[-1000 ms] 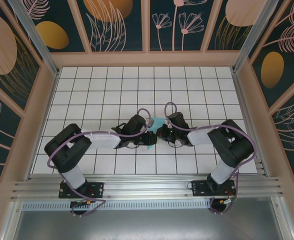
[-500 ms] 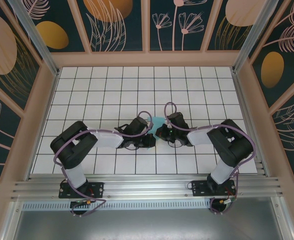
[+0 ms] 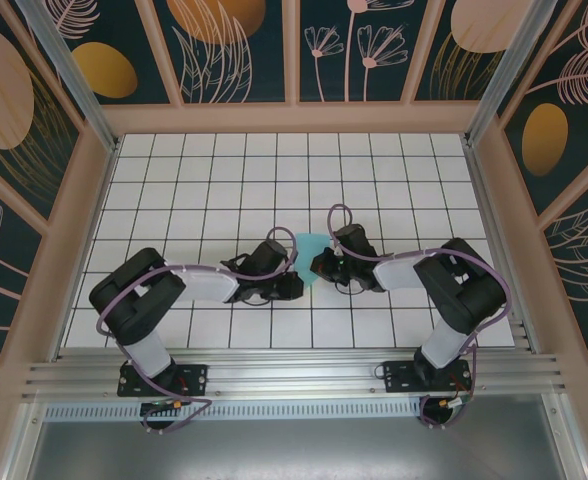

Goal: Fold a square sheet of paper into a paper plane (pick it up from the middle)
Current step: Third fold the triangle at the center of the table.

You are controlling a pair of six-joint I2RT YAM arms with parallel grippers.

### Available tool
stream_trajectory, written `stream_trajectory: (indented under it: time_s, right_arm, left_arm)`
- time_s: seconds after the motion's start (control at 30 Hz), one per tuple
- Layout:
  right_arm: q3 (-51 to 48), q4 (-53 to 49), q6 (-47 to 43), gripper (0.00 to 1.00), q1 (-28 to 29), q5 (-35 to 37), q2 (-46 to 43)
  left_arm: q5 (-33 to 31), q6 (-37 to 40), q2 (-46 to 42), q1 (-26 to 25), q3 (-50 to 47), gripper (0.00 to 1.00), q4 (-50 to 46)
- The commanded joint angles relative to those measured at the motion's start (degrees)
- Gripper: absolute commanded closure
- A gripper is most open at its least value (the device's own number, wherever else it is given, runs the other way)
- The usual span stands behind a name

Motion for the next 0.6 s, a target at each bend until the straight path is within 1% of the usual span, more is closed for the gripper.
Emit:
stream_trajectory:
  time_s: [0.0, 0.23, 0.33, 0.57]
  right_arm:
    - [-0.6, -8.4, -1.7, 0.94, 0.3, 4.3, 3.2]
    - [-0.1, -8.8, -1.7, 0.94, 0.4, 4.1, 3.6]
    - [0.0, -8.5, -1.6, 0.94, 0.4, 3.9, 3.9]
    - [-0.3, -8.1, -1.1, 0.94, 0.8, 4.2, 3.9]
  left_arm:
    - [0.3, -0.3, -1.3, 0.3, -2.7, 0.86, -6.1]
    - [2.5, 1.2, -2.4, 0.2, -4.7, 0.84, -7.1]
    - [2.2, 2.2, -3.6, 0.2, -4.4, 0.84, -9.1]
    - [-0.5, 1.4, -11.8, 0.3, -2.8, 0.8, -8.4]
